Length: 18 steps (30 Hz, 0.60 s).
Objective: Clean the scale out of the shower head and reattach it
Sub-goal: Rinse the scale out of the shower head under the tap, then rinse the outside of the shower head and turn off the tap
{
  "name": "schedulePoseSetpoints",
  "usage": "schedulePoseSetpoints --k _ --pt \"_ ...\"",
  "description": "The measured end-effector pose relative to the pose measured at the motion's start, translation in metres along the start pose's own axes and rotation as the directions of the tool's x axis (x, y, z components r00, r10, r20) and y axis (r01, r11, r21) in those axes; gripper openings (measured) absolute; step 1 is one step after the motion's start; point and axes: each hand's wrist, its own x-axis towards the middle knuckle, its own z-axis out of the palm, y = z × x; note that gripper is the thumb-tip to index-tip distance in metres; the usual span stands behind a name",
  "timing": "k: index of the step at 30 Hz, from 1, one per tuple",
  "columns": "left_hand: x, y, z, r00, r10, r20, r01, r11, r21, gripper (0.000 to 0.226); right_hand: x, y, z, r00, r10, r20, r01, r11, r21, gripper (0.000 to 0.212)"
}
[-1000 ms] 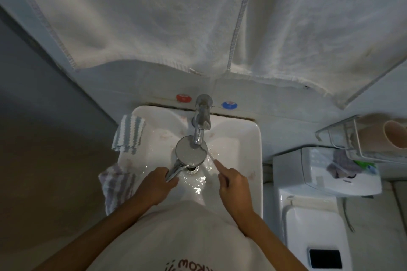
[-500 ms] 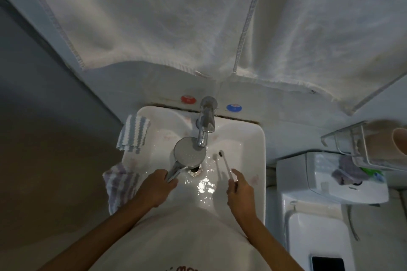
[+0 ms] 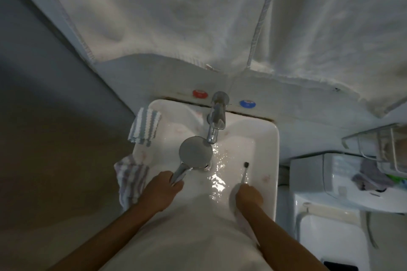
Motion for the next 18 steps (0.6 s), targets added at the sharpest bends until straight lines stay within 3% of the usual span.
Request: schedulePoseSetpoints --k 5,6,8,9,10,11,12,13,15,18 --pt "-0.003 0.002 0.004 1.0 -0.016 -0.003 0.016 1.0 0.007 0.027 0.003 -0.003 -0.008 0.997 0.051 -0.058 -0.053 0.998 -0.033 0.028" --pt "-0.002 0.003 0.006 1.0 -0.013 0.0 0.013 1.0 0.004 0.028 0.005 -0.006 -0.008 0.993 0.052 -0.105 -0.049 0.998 0.029 0.026" --pt "0.0 0.007 0.008 1.0 -0.011 0.006 0.011 1.0 0.012 0.03 0.004 -0.019 -0.015 0.987 0.058 -0.151 -0.001 0.936 0.352 0.039" --pt "0.001 0.01 0.009 1.0 -0.018 0.017 0.018 1.0 0.003 0.03 0.0 -0.03 -0.023 0.993 0.047 -0.11 0.03 0.794 0.607 0.055" --pt "0.002 0.012 0.012 0.998 -0.046 0.045 0.048 0.998 -0.037 0.03 -0.004 -0.041 -0.03 0.999 0.011 -0.039 0.026 0.573 0.819 0.064" --pt "0.002 0.016 0.013 0.996 -0.057 0.074 0.064 0.993 -0.095 0.03 -0.01 -0.053 -0.04 0.996 -0.061 0.069 -0.044 0.348 0.936 0.063" --pt "0.002 0.021 0.015 0.992 -0.067 0.104 0.082 0.986 -0.147 0.03 -0.017 -0.065 -0.051 0.977 -0.163 0.136 -0.104 0.189 0.976 0.056" --pt "0.0 0.027 0.016 0.99 -0.064 0.124 0.087 0.978 -0.188 0.029 -0.024 -0.075 -0.063 0.956 -0.251 0.152 -0.126 0.117 0.985 0.049" --pt "-0.003 0.038 0.018 0.985 -0.064 0.159 0.099 0.969 -0.225 0.03 -0.031 -0.09 -0.074 0.954 -0.287 0.092 -0.083 0.044 0.996 0.049" --pt "-0.007 0.051 0.018 0.976 -0.074 0.205 0.124 0.962 -0.242 0.037 -0.027 -0.099 -0.071 0.985 -0.145 -0.091 0.101 0.068 0.993 0.044"
